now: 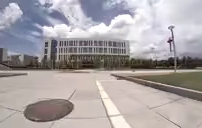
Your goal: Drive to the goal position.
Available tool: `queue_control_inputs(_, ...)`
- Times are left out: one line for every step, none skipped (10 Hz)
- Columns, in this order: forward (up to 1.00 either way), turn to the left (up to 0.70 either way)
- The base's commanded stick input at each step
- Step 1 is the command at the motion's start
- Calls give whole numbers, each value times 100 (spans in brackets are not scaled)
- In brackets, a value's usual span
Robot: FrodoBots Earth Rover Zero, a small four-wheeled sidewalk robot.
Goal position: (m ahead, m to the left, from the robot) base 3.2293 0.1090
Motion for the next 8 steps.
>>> queue_control_inputs(70,5)
queue_control_inputs(70,5)
queue_control_inputs(70,5)
queue_control_inputs(70,5)
queue_control_inputs(70,5)
queue_control_inputs(70,5)
queue_control_inputs(70,5)
queue_control_inputs(70,5)
